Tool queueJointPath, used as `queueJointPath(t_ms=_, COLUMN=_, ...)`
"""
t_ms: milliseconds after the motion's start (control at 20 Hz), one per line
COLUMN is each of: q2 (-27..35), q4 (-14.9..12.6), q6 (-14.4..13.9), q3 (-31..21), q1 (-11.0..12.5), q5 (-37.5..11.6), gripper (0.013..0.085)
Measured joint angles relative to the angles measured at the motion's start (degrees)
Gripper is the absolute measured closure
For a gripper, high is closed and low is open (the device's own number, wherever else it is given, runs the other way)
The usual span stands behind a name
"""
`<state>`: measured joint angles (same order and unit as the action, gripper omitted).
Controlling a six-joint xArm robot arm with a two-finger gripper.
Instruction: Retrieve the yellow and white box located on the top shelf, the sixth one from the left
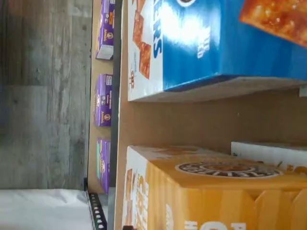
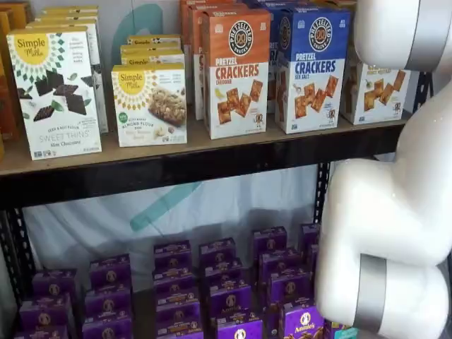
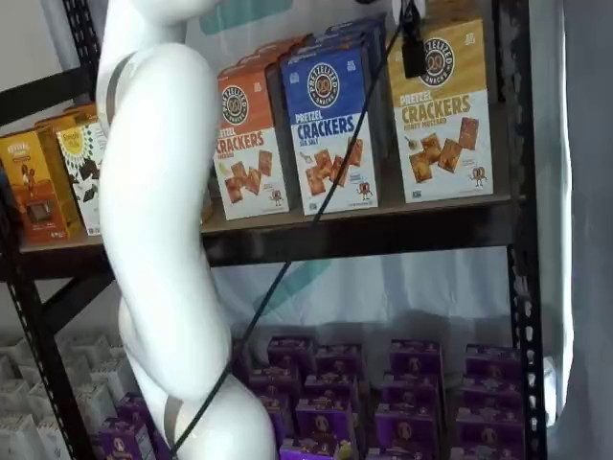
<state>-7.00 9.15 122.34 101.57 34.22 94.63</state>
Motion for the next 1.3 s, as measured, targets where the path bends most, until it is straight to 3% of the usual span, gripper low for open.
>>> queueJointPath(t_ms=750, q2=-1.0, q4=0.2, q6=0.0, q3=-1.3, q1=0.0, q5=-0.5, gripper=0.0130)
queueJointPath(t_ms=850, q2=-1.0, q4=0.2, q6=0.0, q3=-1.3, q1=0.0, q5=-0.5, gripper=0.0210)
queueJointPath(t_ms=1100, q2=-1.0, q4=0.1, q6=-0.1, q3=-1.2, q1=-0.1, q5=-0.6, gripper=0.0210)
queueJointPath(t_ms=1300, q2=-1.0, q4=0.1, q6=0.1, q3=-1.4, q1=0.0, q5=-0.8, gripper=0.0290)
